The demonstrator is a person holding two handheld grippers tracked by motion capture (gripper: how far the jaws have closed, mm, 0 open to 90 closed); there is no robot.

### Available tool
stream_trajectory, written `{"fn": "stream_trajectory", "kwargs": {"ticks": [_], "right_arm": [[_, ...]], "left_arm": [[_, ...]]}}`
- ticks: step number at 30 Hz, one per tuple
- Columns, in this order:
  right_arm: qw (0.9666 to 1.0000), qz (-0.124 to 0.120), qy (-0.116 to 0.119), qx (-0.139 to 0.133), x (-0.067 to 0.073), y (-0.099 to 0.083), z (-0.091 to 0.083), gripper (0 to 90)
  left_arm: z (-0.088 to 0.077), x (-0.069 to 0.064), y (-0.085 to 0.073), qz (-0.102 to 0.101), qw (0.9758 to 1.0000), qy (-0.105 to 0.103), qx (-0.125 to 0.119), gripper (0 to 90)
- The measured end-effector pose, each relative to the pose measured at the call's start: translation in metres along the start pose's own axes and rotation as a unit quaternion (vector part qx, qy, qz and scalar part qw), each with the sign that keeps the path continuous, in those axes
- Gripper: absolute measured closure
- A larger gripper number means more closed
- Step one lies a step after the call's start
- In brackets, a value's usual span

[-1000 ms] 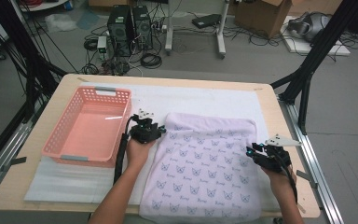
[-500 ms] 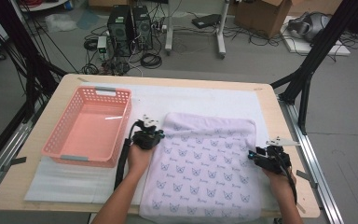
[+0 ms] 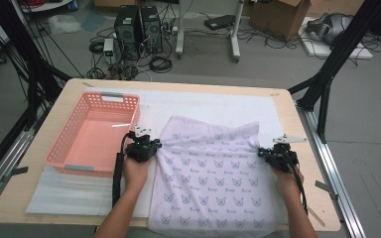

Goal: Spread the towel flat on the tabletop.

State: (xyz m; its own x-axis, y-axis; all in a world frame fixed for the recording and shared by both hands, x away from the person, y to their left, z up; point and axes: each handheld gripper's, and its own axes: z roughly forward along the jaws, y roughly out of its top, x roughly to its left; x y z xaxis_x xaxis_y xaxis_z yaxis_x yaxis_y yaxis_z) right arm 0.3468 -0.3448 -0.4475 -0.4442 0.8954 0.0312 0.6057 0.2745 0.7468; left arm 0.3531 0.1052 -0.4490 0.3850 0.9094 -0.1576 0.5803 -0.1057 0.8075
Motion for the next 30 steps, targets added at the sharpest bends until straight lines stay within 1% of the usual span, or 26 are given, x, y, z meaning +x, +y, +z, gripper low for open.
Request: {"fn": "stream_trajectory", "kwargs": {"ticks": [3, 4, 5, 6, 7, 9, 10, 11, 12, 13, 14, 16, 17, 18, 19, 20, 22, 25, 26, 28, 30], "right_arm": [[0.9992, -0.013, -0.037, 0.001, -0.003, 0.011, 0.008, 88.2], [0.999, -0.011, -0.043, 0.001, -0.004, 0.013, 0.011, 88.2], [0.999, -0.007, -0.045, 0.001, -0.006, 0.014, 0.014, 88.1], [0.9989, -0.005, -0.046, -0.002, -0.007, 0.014, 0.015, 88.1], [0.9989, 0.0, -0.046, -0.004, -0.006, 0.014, 0.015, 87.9], [0.9991, 0.003, -0.041, -0.006, -0.006, 0.012, 0.013, 85.1], [0.9992, 0.001, -0.04, -0.007, -0.004, 0.011, 0.011, 78.9], [0.9992, 0.002, -0.039, -0.01, -0.003, 0.01, 0.008, 74.3], [0.9992, 0.003, -0.038, -0.013, -0.003, 0.008, 0.003, 69.7], [0.9991, 0.004, -0.037, -0.02, -0.003, 0.005, -0.001, 67.7], [0.9991, 0.006, -0.035, -0.024, -0.003, 0.004, -0.005, 66.8], [0.9989, 0.011, -0.027, -0.037, -0.003, -0.003, -0.018, 64.6], [0.9989, 0.014, -0.018, -0.04, -0.003, -0.006, -0.023, 63.0], [0.9988, 0.018, -0.007, -0.044, -0.002, -0.009, -0.028, 61.0], [0.9988, 0.02, 0.0, -0.045, -0.001, -0.013, -0.033, 59.1], [0.9987, 0.017, 0.007, -0.048, 0.001, -0.017, -0.038, 56.7], [0.9978, 0.018, 0.038, -0.05, 0.006, -0.025, -0.046, 54.7], [0.9973, -0.003, 0.061, -0.041, 0.016, -0.039, -0.057, 49.4], [0.9973, -0.007, 0.063, -0.038, 0.019, -0.043, -0.061, 47.3], [0.9971, -0.012, 0.064, -0.038, 0.025, -0.052, -0.068, 45.6], [0.9973, -0.008, 0.062, -0.039, 0.03, -0.061, -0.076, 44.8]], "left_arm": [[0.002, -0.006, 0.0, 0.003, 1.0, -0.006, 0.002, 84.8], [0.002, -0.007, 0.0, 0.003, 0.9999, -0.011, 0.0, 83.2], [0.001, -0.008, 0.0, 0.004, 0.9998, -0.018, -0.001, 78.2], [0.0, -0.007, 0.0, 0.003, 0.9996, -0.027, 0.0, 70.2], [-0.002, -0.007, 0.001, 0.003, 0.9992, -0.04, 0.003, 64.7], [-0.007, -0.009, 0.0, 0.017, 0.9987, -0.047, 0.008, 55.3], [-0.011, -0.01, -0.002, 0.022, 0.9984, -0.053, 0.0, 52.9], [-0.014, -0.01, -0.004, 0.023, 0.9981, -0.058, -0.005, 53.0], [-0.016, -0.01, -0.007, 0.022, 0.998, -0.06, -0.004, 52.5], [-0.018, -0.01, -0.01, 0.02, 0.9976, -0.066, -0.004, 51.3], [-0.021, -0.01, -0.015, 0.017, 0.9969, -0.077, -0.006, 50.9], [-0.026, -0.01, -0.023, 0.017, 0.9958, -0.09, -0.01, 50.7], [-0.028, -0.01, -0.025, 0.018, 0.995, -0.098, -0.013, 50.3], [-0.032, -0.011, -0.027, 0.019, 0.9939, -0.107, -0.021, 49.5], [-0.034, -0.012, -0.028, 0.015, 0.9925, -0.118, -0.025, 49.4], [-0.037, -0.014, -0.03, 0.013, 0.9918, -0.125, -0.023, 48.4], [-0.042, -0.017, -0.036, 0.023, 0.9911, -0.13, -0.019, 46.4], [-0.054, -0.021, -0.043, 0.034, 0.9903, -0.133, -0.018, 44.7], [-0.057, -0.023, -0.046, 0.035, 0.99, -0.136, -0.015, 43.9], [-0.065, -0.026, -0.051, 0.039, 0.9903, -0.133, 0.0, 41.6], [-0.072, -0.029, -0.059, 0.036, 0.9905, -0.132, 0.012, 41.4]]}}
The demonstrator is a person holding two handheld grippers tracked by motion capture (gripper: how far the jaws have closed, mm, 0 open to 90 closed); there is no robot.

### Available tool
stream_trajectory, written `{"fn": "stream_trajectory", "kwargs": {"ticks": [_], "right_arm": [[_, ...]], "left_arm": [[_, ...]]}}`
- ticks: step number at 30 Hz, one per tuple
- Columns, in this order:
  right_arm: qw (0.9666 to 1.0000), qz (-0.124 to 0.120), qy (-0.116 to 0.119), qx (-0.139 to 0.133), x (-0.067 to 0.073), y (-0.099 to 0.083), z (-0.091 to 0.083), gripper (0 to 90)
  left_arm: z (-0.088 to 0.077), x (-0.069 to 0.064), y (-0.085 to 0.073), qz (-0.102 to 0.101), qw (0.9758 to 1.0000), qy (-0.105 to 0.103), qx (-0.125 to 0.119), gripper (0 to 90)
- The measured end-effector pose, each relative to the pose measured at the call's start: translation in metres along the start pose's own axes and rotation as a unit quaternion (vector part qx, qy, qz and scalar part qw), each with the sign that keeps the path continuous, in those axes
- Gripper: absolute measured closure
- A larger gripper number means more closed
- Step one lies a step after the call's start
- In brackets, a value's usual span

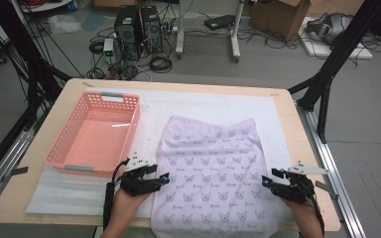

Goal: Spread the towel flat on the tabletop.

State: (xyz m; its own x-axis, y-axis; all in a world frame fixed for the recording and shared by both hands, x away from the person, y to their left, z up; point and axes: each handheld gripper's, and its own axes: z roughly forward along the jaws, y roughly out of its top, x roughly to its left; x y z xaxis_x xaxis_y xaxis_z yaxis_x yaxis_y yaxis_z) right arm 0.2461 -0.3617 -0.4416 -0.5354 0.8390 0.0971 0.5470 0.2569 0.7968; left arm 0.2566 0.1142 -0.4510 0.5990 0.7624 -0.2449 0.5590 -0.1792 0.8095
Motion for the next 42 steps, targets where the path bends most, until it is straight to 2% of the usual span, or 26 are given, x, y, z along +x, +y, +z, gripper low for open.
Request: {"fn": "stream_trajectory", "kwargs": {"ticks": [3, 7, 10, 13, 15, 16, 19, 21, 22, 24, 26, 30, 33, 34, 36, 37, 40, 42], "right_arm": [[1.0, 0.003, -0.006, 0.007, 0.008, -0.012, -0.01, 44.9], [0.9996, 0.001, -0.004, 0.027, 0.019, -0.027, -0.018, 45.8], [0.9996, -0.001, -0.011, 0.025, 0.027, -0.031, -0.022, 48.3], [0.9991, -0.009, -0.029, 0.028, 0.034, -0.034, -0.024, 50.2], [0.9986, -0.012, -0.039, 0.033, 0.037, -0.034, -0.026, 53.8], [0.9983, -0.011, -0.044, 0.036, 0.038, -0.035, -0.028, 55.8], [0.9971, 0.005, -0.059, 0.049, 0.039, -0.034, -0.031, 65.6], [0.9973, 0.008, -0.049, 0.055, 0.04, -0.034, -0.033, 82.1], [0.9976, 0.008, -0.041, 0.055, 0.039, -0.034, -0.034, 85.7], [0.9976, 0.011, -0.037, 0.057, 0.04, -0.035, -0.035, 87.0], [0.9975, 0.017, -0.028, 0.062, 0.038, -0.038, -0.042, 87.3], [0.9974, 0.016, -0.019, 0.068, 0.036, -0.047, -0.056, 87.4], [0.9959, 0.027, -0.013, 0.085, 0.039, -0.05, -0.065, 87.5], [0.9957, 0.028, -0.014, 0.087, 0.04, -0.05, -0.067, 85.7], [0.9965, 0.03, -0.018, 0.075, 0.041, -0.049, -0.068, 67.2], [0.9969, 0.043, -0.016, 0.064, 0.041, -0.048, -0.068, 64.4], [0.9979, 0.052, -0.02, 0.033, 0.042, -0.042, -0.061, 63.7], [0.9979, 0.044, -0.036, 0.03, 0.044, -0.039, -0.052, 67.1]], "left_arm": [[-0.01, -0.005, -0.012, -0.011, 0.9999, -0.002, 0.012, 41.6], [-0.023, -0.01, -0.023, -0.025, 0.9996, -0.005, 0.009, 47.9], [-0.031, -0.014, -0.031, -0.018, 0.9998, -0.007, 0.005, 52.0], [-0.036, -0.018, -0.037, -0.017, 0.9998, -0.011, 0.001, 52.0], [-0.037, -0.021, -0.04, -0.005, 0.9999, -0.016, 0.003, 55.4], [-0.037, -0.022, -0.042, 0.002, 0.9998, -0.018, 0.003, 63.3], [-0.037, -0.026, -0.044, 0.012, 0.9998, -0.017, 0.004, 73.0], [-0.036, -0.028, -0.046, 0.026, 0.9996, -0.006, -0.001, 82.8], [-0.036, -0.029, -0.046, 0.025, 0.9997, -0.006, -0.001, 87.4], [-0.038, -0.03, -0.045, 0.026, 0.9996, -0.003, 0.005, 88.5], [-0.045, -0.031, -0.047, 0.027, 0.9996, 0.0, 0.011, 88.6], [-0.059, -0.033, -0.056, 0.014, 0.9996, -0.015, 0.02, 88.6], [-0.064, -0.038, -0.059, 0.026, 0.9992, -0.016, 0.025, 88.0], [-0.064, -0.038, -0.059, 0.027, 0.9993, -0.013, 0.021, 86.0], [-0.063, -0.036, -0.056, 0.012, 0.9997, -0.016, 0.011, 66.6], [-0.062, -0.035, -0.055, 0.005, 0.9998, -0.017, 0.0, 62.1], [-0.055, -0.033, -0.052, 0.0, 0.9999, -0.014, -0.006, 57.3], [-0.05, -0.034, -0.05, 0.002, 0.9999, -0.014, -0.003, 57.0]]}}
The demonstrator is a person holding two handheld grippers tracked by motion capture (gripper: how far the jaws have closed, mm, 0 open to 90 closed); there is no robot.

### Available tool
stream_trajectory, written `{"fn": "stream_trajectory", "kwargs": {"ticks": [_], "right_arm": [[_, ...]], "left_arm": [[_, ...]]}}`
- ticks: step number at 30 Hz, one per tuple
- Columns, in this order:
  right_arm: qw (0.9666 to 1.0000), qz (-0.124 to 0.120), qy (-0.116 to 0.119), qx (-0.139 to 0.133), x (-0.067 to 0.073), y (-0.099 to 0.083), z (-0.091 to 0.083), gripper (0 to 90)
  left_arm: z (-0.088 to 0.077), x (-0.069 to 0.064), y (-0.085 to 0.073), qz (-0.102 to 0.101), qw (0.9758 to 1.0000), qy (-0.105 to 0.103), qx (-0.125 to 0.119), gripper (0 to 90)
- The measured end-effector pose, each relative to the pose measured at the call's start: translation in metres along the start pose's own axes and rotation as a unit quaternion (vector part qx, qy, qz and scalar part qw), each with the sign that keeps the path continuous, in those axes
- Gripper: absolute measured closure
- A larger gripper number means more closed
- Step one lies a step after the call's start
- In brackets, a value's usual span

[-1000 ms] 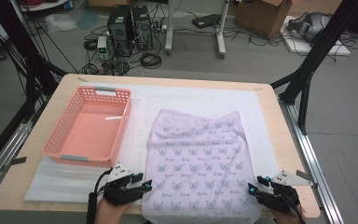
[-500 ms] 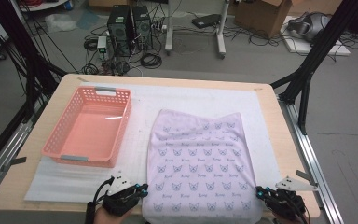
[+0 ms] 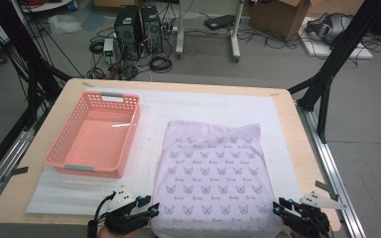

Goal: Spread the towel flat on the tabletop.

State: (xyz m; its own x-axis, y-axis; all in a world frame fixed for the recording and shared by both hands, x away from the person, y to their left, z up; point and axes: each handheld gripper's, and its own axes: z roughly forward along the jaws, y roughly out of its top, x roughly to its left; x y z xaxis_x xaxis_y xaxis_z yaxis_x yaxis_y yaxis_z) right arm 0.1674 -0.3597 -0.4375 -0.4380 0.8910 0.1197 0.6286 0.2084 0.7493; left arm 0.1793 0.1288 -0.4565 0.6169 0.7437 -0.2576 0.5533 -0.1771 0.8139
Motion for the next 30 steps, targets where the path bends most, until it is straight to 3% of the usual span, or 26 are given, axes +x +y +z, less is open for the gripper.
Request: {"fn": "stream_trajectory", "kwargs": {"ticks": [2, 3, 4, 6, 10, 13, 15, 16, 17, 18, 20, 23, 26, 30], "right_arm": [[0.9998, -0.008, -0.008, 0.015, 0.003, 0.001, 0.01, 76.5], [0.9996, -0.019, -0.012, 0.018, 0.004, -0.001, 0.012, 86.0], [0.9994, -0.026, -0.012, 0.021, 0.004, -0.001, 0.01, 88.4], [0.9991, -0.02, -0.008, 0.037, 0.001, -0.003, 0.002, 89.3], [0.9978, -0.03, -0.029, 0.052, -0.003, -0.012, -0.017, 90.0], [0.9994, -0.01, -0.021, 0.026, -0.008, -0.015, -0.022, 85.2], [0.9997, -0.006, -0.02, 0.012, -0.008, -0.014, -0.021, 79.1], [0.9999, -0.002, -0.016, 0.007, -0.007, -0.013, -0.019, 76.3], [0.9999, -0.003, -0.014, 0.006, -0.006, -0.011, -0.016, 74.1], [0.9999, -0.006, -0.013, 0.006, -0.004, -0.01, -0.013, 72.5], [0.9998, -0.012, -0.014, 0.006, -0.001, -0.007, -0.007, 67.7], [0.9997, -0.017, -0.016, 0.006, 0.0, -0.003, 0.0, 65.7], [0.9997, -0.017, -0.018, 0.005, 0.001, 0.0, 0.005, 63.6], [0.9995, -0.014, -0.025, 0.015, 0.001, 0.004, 0.015, 59.6]], "left_arm": [[0.003, -0.001, 0.001, -0.001, 1.0, 0.001, -0.005, 57.0], [0.003, -0.001, 0.001, 0.0, 1.0, 0.0, -0.004, 57.0], [0.002, 0.0, 0.002, 0.002, 1.0, 0.001, -0.006, 57.0], [0.001, 0.001, 0.003, -0.003, 0.9999, 0.002, -0.013, 56.7], [0.0, 0.007, 0.004, -0.016, 0.9996, 0.005, -0.022, 54.4], [0.006, 0.007, 0.005, -0.027, 0.9995, -0.011, -0.013, 53.3], [0.012, 0.003, 0.005, -0.017, 0.9997, -0.018, 0.002, 53.9], [0.014, 0.001, 0.005, -0.006, 0.9999, -0.011, -0.001, 54.7], [0.016, -0.001, 0.004, 0.005, 1.0, -0.004, 0.001, 60.4], [0.016, -0.004, 0.003, 0.022, 0.9996, 0.017, -0.001, 69.7], [0.015, -0.004, 0.002, 0.029, 0.9993, 0.022, 0.001, 87.7], [0.003, -0.007, 0.0, 0.036, 0.998, 0.051, 0.011, 88.6], [-0.013, -0.007, -0.01, 0.019, 0.9987, 0.045, 0.016, 88.6], [-0.02, -0.009, -0.017, 0.017, 0.9994, 0.027, 0.015, 83.6]]}}
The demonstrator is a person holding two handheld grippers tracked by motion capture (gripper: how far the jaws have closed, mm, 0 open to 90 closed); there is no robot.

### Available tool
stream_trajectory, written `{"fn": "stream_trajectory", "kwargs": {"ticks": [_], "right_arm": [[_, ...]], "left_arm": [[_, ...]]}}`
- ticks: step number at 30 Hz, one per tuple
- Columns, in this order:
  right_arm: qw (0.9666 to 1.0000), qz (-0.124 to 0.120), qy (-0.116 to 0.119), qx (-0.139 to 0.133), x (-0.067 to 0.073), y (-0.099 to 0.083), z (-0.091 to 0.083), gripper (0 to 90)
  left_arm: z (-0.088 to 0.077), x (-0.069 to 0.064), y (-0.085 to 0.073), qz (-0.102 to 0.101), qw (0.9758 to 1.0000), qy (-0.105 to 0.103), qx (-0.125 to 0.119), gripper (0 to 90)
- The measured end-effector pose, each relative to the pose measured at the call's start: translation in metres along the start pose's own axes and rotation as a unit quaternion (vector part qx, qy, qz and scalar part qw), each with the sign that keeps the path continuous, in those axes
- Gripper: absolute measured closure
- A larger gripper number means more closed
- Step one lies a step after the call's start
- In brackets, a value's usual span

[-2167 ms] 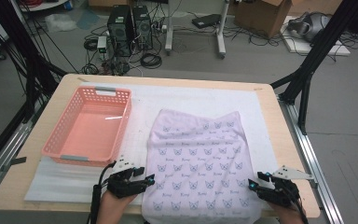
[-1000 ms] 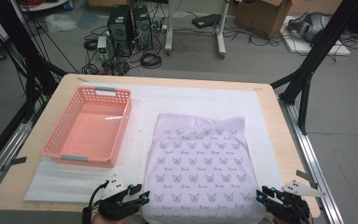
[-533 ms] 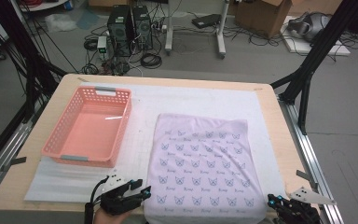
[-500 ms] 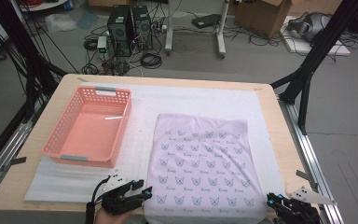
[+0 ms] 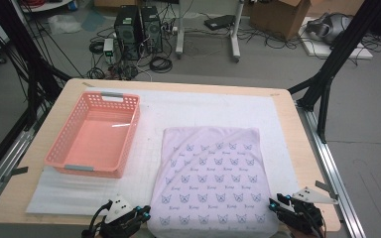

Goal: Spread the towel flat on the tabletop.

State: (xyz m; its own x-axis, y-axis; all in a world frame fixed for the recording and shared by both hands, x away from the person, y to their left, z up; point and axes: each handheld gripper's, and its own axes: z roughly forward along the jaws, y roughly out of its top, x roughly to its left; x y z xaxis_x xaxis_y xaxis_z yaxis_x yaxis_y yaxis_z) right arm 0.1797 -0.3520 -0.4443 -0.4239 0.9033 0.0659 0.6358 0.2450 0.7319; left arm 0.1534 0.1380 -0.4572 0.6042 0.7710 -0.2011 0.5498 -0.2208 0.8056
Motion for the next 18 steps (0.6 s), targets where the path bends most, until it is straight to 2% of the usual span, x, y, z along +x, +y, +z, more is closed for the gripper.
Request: {"fn": "stream_trajectory", "kwargs": {"ticks": [2, 3, 4, 5, 7, 10, 12, 13, 14, 15, 18], "right_arm": [[1.0, -0.008, -0.005, 0.001, 0.003, 0.001, 0.003, 62.6], [1.0, -0.007, -0.005, 0.001, 0.003, 0.001, 0.004, 72.3], [0.9999, -0.008, 0.01, 0.002, 0.003, 0.001, 0.004, 85.7], [0.9998, -0.012, 0.017, 0.003, 0.004, 0.001, 0.003, 87.3], [0.9996, -0.023, 0.009, 0.016, 0.006, 0.002, 0.0, 88.6], [0.9992, -0.022, -0.004, 0.033, 0.0, -0.005, -0.015, 88.7], [0.9992, -0.006, 0.008, 0.04, -0.007, -0.012, -0.024, 88.1], [0.999, -0.002, 0.016, 0.041, -0.008, -0.014, -0.027, 85.9], [0.9992, 0.0, 0.022, 0.035, -0.009, -0.015, -0.028, 76.4], [0.9994, 0.004, 0.017, 0.03, -0.009, -0.014, -0.029, 71.4], [0.9998, 0.008, 0.016, 0.009, -0.008, -0.011, -0.027, 65.2]], "left_arm": [[0.001, 0.001, 0.001, -0.012, 0.9998, -0.015, -0.005, 67.1], [0.002, 0.0, 0.002, -0.009, 0.9998, -0.016, -0.007, 61.8], [0.003, 0.0, 0.002, -0.007, 0.9998, -0.012, -0.011, 57.7], [0.004, 0.001, 0.003, -0.008, 0.9998, -0.014, -0.013, 54.7], [0.006, 0.002, 0.005, -0.012, 0.9996, -0.013, -0.022, 51.8], [0.007, 0.006, 0.011, -0.022, 0.9988, -0.016, -0.04, 49.3], [0.01, 0.009, 0.016, -0.025, 0.9985, -0.019, -0.045, 49.1], [0.012, 0.01, 0.018, -0.027, 0.9983, -0.019, -0.047, 48.9], [0.013, 0.011, 0.019, -0.028, 0.9982, -0.02, -0.048, 48.8], [0.014, 0.012, 0.021, -0.031, 0.9981, -0.021, -0.048, 48.8], [0.018, 0.015, 0.023, -0.031, 0.9983, -0.02, -0.046, 50.3]]}}
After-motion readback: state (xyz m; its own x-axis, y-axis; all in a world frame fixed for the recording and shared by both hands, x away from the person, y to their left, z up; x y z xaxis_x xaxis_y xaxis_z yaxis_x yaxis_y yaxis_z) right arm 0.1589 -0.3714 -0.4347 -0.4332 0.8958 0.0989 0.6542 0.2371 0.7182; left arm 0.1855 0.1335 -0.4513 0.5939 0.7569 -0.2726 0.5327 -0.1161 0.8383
